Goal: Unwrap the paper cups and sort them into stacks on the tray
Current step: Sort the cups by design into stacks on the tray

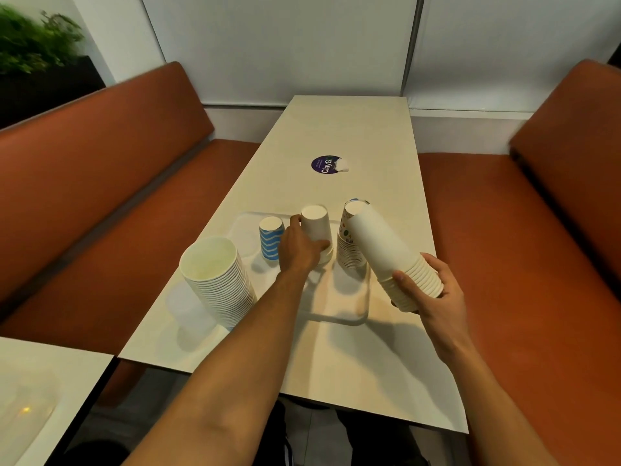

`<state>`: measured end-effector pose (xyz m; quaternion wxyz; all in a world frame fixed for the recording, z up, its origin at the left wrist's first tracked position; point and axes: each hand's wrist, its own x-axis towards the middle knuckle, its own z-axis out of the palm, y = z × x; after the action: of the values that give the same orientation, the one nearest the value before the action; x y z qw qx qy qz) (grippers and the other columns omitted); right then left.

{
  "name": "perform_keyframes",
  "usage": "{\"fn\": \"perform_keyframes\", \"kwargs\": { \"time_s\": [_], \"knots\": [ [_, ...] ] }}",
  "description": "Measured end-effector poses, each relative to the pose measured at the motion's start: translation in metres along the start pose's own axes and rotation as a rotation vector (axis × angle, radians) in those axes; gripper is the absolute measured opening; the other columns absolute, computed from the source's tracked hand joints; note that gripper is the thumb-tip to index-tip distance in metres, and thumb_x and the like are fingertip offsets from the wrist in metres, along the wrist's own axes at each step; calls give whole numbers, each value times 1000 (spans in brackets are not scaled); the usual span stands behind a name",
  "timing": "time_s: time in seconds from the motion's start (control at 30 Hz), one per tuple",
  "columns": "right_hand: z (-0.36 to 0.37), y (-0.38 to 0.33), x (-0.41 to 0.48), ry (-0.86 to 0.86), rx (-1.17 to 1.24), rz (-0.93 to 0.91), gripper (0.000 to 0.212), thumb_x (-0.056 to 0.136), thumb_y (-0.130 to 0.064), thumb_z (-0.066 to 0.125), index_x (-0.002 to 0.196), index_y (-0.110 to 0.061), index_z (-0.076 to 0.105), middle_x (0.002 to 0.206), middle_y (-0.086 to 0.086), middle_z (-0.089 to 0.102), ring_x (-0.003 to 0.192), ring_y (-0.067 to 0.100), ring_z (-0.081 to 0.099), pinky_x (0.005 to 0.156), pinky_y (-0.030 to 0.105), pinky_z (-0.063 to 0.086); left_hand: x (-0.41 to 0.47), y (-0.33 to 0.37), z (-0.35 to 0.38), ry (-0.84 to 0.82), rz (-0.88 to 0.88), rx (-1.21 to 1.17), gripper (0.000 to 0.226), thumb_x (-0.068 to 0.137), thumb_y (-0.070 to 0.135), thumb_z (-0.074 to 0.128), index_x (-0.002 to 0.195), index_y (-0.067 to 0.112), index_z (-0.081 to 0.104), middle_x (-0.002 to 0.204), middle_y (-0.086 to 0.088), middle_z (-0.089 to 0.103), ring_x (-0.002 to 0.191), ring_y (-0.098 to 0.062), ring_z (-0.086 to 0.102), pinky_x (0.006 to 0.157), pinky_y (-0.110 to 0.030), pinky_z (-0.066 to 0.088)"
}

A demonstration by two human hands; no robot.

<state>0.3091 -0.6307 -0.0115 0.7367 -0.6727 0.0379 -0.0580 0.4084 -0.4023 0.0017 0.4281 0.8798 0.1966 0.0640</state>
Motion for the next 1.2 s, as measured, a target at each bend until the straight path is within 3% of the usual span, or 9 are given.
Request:
{"fn": "perform_keyframes", "kwargs": {
  "time_s": [0.17,0.33,0.47,0.53,0.6,0.83,1.0,1.1,1.2],
  "knots": [
    [2,-3,-1,7,0,1,51,69,-39,87,114,-39,64,113,6,67,108,45,66,82,68,58,-9,0,-12,-36,40,-87,95,79,11,85,157,20,31,150,-8,52,134,-34,53,107,-45,47],
    [10,-5,2,-4,7,-7,57,66,-49,94,114,-40,65,112,4,68,106,43,66,78,59,60,-36,8,-30,105,62,-301,62,94,12,67,150,21,43,142,-4,56,117,-22,62,100,-40,53],
    [18,-7,5,-33,-11,-26,65,59,-56,91,117,-39,65,116,7,68,103,43,67,67,42,59,-58,21,-45,-279,-6,-845,28,102,25,63,129,17,59,118,-4,69,103,-21,66,88,-39,58],
    [21,-11,7,-58,-27,-35,66,61,-55,92,119,-37,65,114,0,68,103,34,68,68,38,59,-70,25,-47,-493,52,-848,26,102,30,62,125,19,63,109,1,72,103,-19,69,90,-39,57],
    [24,-16,7,-86,-37,-40,62,66,-45,95,119,-35,65,111,-8,68,102,20,67,69,33,60,-74,24,-44,-536,88,-799,29,98,26,69,126,20,63,115,0,74,109,-20,71,97,-42,59],
    [21,-23,9,-123,-48,-80,63,66,-31,93,122,-25,65,112,-5,66,94,4,64,67,26,59,-76,25,-44,-377,43,-892,39,94,21,74,129,13,63,114,-5,76,110,-28,72,93,-40,61],
    [14,-22,7,-22,-23,-124,62,67,-27,87,123,-20,62,104,-7,63,80,-5,64,60,21,56,-53,38,-61,-48,9,-1066,44,91,21,79,129,11,59,112,-3,73,107,-27,73,79,-36,63],
    [10,-19,10,78,-20,-123,66,67,-33,88,126,-22,61,106,-8,64,82,-2,63,65,27,58,-35,44,-67,163,44,-861,60,85,30,84,135,18,52,123,0,67,105,-16,70,87,-38,62],
    [8,-17,13,121,-28,-120,69,68,-36,89,129,-22,60,111,-7,64,88,4,63,69,35,60,-20,43,-62,206,51,-579,67,83,38,84,137,21,48,127,0,65,102,-17,66,94,-36,56]
  ]
}}
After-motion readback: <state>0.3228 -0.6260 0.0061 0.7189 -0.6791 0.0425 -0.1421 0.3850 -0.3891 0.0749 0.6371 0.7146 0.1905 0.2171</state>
